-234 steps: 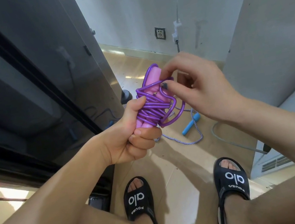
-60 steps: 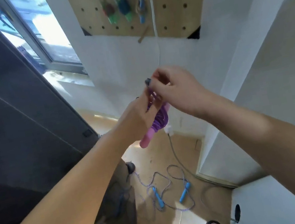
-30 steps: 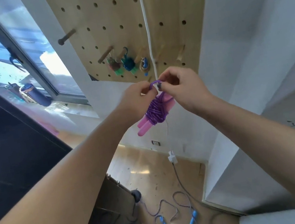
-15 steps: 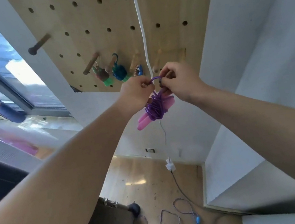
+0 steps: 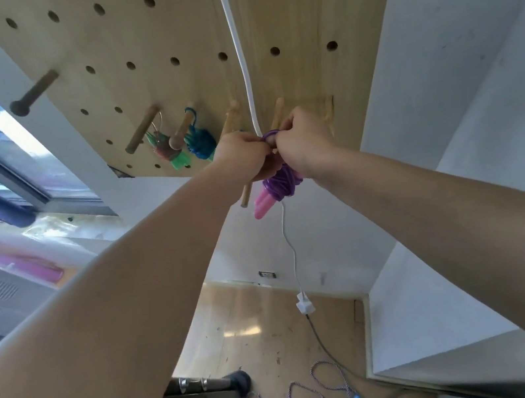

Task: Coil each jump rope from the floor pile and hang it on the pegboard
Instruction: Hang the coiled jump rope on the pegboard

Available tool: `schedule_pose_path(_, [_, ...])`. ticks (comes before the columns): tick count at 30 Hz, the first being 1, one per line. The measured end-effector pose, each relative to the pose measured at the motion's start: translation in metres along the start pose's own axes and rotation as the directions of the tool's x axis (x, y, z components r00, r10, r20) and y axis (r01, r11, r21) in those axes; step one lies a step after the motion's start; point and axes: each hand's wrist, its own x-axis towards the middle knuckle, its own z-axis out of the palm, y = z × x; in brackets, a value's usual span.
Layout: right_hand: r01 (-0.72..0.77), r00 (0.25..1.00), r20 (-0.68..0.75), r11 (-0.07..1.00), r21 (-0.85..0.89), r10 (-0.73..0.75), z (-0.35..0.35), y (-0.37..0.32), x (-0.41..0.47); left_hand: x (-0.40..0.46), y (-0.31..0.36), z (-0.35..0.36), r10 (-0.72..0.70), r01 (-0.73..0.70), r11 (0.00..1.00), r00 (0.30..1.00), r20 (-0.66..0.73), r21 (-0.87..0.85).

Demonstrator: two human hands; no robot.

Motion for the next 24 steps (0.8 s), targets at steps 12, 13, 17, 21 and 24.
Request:
schedule_pose_path(12, [-0.055,0.997,-0.065,0.994,-0.096,0.049,-0.009,-0.019,0.047,0.016,0.035,0.009,-0.091,0.092,0.980,0.996,0.012,-0.176])
schedule_pose_path(13, [-0.065,0.996,-0.065,0.992,-0.105,0.058,-0.008,-0.019,0.050,0.022,0.035,0.012,-0.096,0.096,0.976,0.995,0.010,-0.195])
schedule_pose_path(17, [-0.081,0.996,-0.038,0.980,-0.183,0.076,-0.008,-0.019,0.060,0.025,0.034,0.016,-0.133,0.131,0.965,0.991,0.008,-0.228])
schedule_pose_path(21, [-0.064,0.996,-0.077,0.969,-0.237,0.047,-0.007,-0.019,0.060,0.029,0.026,0.015,-0.104,0.099,0.983,0.994,-0.023,-0.155])
schedule_pose_path(24, [-0.014,0.994,-0.108,0.968,-0.251,-0.013,-0.006,-0.018,0.050,0.023,0.021,0.009,-0.112,0.120,0.974,0.992,0.050,-0.190])
